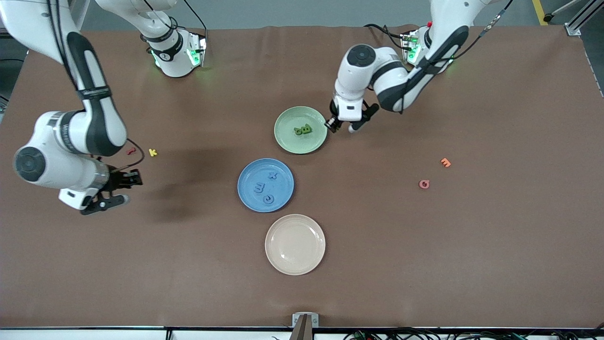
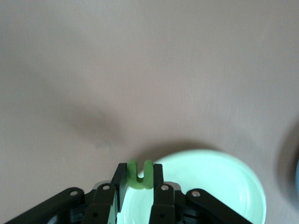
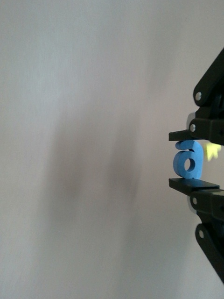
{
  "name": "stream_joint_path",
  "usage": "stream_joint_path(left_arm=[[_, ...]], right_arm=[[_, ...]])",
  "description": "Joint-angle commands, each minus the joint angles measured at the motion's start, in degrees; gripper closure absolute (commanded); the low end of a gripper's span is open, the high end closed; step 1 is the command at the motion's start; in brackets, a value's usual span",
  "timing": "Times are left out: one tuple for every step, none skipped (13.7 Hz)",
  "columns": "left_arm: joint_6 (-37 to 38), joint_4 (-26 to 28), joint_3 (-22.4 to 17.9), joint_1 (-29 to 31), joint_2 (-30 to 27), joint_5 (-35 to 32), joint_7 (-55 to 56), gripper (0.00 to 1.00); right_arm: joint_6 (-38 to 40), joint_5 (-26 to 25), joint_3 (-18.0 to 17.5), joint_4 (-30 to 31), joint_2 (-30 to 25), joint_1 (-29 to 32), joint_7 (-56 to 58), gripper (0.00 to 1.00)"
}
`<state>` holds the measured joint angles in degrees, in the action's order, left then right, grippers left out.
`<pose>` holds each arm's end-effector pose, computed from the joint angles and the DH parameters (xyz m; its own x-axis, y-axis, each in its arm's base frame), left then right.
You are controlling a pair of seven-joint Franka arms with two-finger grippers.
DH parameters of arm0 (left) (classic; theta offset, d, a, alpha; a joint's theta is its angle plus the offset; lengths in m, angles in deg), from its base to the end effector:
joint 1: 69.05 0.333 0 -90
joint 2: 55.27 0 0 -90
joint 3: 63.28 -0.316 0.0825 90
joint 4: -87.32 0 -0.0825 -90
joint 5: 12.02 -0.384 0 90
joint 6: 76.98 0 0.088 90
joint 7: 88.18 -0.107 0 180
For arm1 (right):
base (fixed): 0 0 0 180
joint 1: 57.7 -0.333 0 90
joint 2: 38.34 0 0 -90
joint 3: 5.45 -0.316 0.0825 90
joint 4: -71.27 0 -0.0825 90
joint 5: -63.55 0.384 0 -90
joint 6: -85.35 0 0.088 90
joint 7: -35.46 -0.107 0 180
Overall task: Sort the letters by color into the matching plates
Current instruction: 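Place the u on the green plate while the right gripper places the a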
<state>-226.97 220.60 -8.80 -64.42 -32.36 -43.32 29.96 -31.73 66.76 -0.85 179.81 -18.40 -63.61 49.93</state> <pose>0.3230 -0.4146 0.2471 0.7118 0.6996 -0.0619 0.7016 -0.7041 0.1096 0.6022 0.0190 0.3059 0.9512 0.2462 -0.1861 0.2381 -0.9691 -0.0651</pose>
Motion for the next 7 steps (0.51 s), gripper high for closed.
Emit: stream_joint_path(left_arm=[[0.7,-1.7,-0.5,-4.3,1.6,-1.0,3.2,1.0],[0.7,-2.7,-0.6,-5.9,2.5,-1.0,4.4,1.0],[0.7,-3.5,-0.7,-7.2,3.2,-1.0,5.1,1.0],[0.8,-4.7,-1.6,-8.2,4.1,-1.0,5.2,1.0],[1.5,-6.0,-3.0,-10.0,5.0,-1.0,5.3,1.0],[2.3,-7.8,-5.0,-12.8,6.0,-1.0,5.3,1.0],[2.9,-9.8,-8.2,-16.1,7.0,-1.0,6.5,1.0]], right_arm=[[1.8,-0.6,0.2,0.6,-1.4,-7.8,-13.5,0.83],[1.8,-0.5,0.2,0.6,-1.3,-10.8,-18.8,0.83],[1.5,-0.1,0.2,0.6,-1.0,-13.3,-22.7,0.83],[1.2,0.2,0.2,0.5,-0.9,-15.8,-26.6,0.83],[1.0,0.4,0.1,0.4,-0.8,-17.8,-30.8,0.83],[0.8,0.8,0.1,-0.1,-0.7,-19.6,-34.4,0.83],[0.1,2.3,0.1,-0.6,-0.5,-21.9,-37.6,0.83]])
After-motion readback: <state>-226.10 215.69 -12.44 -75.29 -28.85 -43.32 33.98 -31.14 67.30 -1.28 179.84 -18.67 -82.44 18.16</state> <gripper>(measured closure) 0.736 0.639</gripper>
